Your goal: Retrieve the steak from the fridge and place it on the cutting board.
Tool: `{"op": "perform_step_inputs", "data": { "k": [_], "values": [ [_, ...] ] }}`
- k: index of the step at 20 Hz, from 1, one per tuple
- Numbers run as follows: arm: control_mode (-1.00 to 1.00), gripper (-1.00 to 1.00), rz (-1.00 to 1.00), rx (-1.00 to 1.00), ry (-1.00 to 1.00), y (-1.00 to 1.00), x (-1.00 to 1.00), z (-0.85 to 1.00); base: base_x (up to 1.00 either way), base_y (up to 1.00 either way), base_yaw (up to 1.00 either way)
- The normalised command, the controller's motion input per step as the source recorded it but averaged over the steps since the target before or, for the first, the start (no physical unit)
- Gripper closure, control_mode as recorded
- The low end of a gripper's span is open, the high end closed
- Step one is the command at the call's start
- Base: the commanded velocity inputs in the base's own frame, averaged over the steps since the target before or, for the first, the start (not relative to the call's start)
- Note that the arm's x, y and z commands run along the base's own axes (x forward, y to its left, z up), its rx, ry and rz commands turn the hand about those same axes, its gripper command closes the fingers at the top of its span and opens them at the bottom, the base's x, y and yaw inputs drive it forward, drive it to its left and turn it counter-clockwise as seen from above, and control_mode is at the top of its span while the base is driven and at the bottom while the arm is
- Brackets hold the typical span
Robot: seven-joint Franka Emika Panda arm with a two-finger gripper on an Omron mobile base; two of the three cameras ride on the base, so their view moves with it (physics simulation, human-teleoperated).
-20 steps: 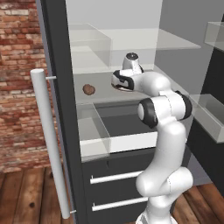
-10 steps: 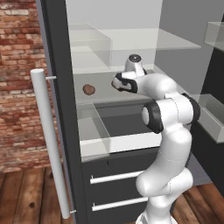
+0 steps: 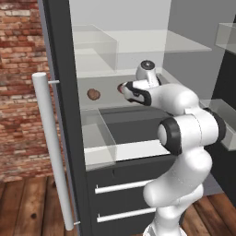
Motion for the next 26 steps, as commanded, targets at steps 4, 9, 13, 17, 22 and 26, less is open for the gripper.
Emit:
{"op": "perform_step_inputs", "data": {
  "k": [4,9,13,17,22,26],
  "values": [
    [-1.0,1.0,0.0,0.0,0.0,0.0,-0.52,0.38,0.0,0.0,0.0],
    [-1.0,1.0,0.0,0.0,0.0,0.0,-0.58,0.22,0.0,0.0,0.0],
    [-1.0,1.0,0.0,0.0,0.04,-0.06,-0.67,0.11,0.0,0.0,0.0],
    [-1.0,1.0,0.0,0.0,0.1,-0.16,-0.84,0.17,0.0,0.0,0.0],
    [-1.0,1.0,0.0,0.0,0.11,-0.21,-0.97,0.13,0.0,0.0,0.0],
    [-1.0,1.0,0.0,0.0,0.08,-0.05,-0.95,0.0,0.0,0.0,0.0]
  ]
}}
